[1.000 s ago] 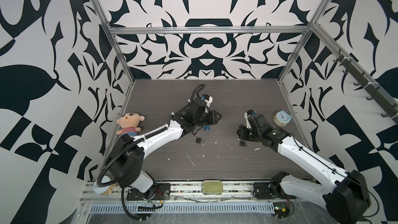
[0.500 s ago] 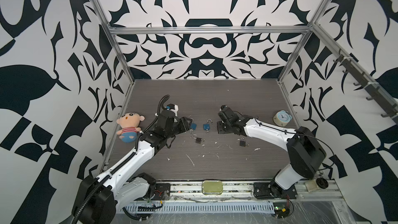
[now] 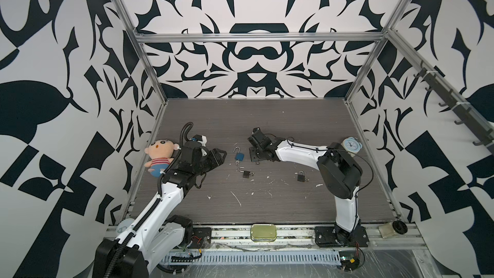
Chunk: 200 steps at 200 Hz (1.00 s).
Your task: Lock with the key
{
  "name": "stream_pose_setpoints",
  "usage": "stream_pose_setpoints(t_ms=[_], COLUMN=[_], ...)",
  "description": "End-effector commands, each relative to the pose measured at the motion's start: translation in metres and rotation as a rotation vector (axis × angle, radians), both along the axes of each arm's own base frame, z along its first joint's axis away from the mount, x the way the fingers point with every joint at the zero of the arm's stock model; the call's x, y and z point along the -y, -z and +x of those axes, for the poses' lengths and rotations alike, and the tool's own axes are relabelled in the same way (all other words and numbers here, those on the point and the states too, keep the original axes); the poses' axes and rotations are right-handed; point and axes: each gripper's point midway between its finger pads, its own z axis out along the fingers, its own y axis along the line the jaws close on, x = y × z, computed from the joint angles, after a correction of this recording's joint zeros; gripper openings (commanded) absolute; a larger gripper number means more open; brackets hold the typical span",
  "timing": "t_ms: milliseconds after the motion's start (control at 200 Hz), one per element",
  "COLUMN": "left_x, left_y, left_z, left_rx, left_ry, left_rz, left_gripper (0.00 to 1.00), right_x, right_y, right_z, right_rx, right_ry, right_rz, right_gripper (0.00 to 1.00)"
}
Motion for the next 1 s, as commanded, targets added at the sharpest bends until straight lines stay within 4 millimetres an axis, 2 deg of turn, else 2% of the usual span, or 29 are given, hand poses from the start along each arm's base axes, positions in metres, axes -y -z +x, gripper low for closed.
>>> stream_pose_setpoints(t_ms=[0,500,645,680,765,910,995], left_x=[0.002,0.001,-0.001,-0.001,-0.002,-0.003,-0.004], left_y=[0.008,0.016,0.016,0.017,0.016,0.014,0.011], left_z=[-0.01,-0.002,-0.003,-0.004,-0.004,-0.004,-0.004], left_rx=[-0.035,-0.057,-0.055,-0.057,-0.056,-0.054,-0.065], left_ry=[0.037,0.049,0.046,0.045,0.046,0.057,0.073], left_rz=[-0.015,-0.031,-0.031,-0.032,-0.032,-0.007,0.006], left_gripper=[0.59,0.59,0.59,0.59,0.59,0.58,0.57], right_x=[0.002,0.0,0.001,0.002,0.003,0.003,0.001], right_y=[-0.017,0.008,0.013,0.014,0.014,0.003,-0.01], right_z=[0.011,-0.002,-0.006,-0.006,-0.008,-0.011,-0.014], right_rx=[0.056,-0.007,-0.024,-0.027,-0.032,-0.01,0.013], right_ry=[0.04,0.043,0.04,0.042,0.043,0.026,-0.008], right_rz=[-0.037,-0.109,-0.119,-0.121,-0.119,-0.093,-0.078], right_gripper=[0.53,0.52,0.48,0.43,0.23,0.0,0.0])
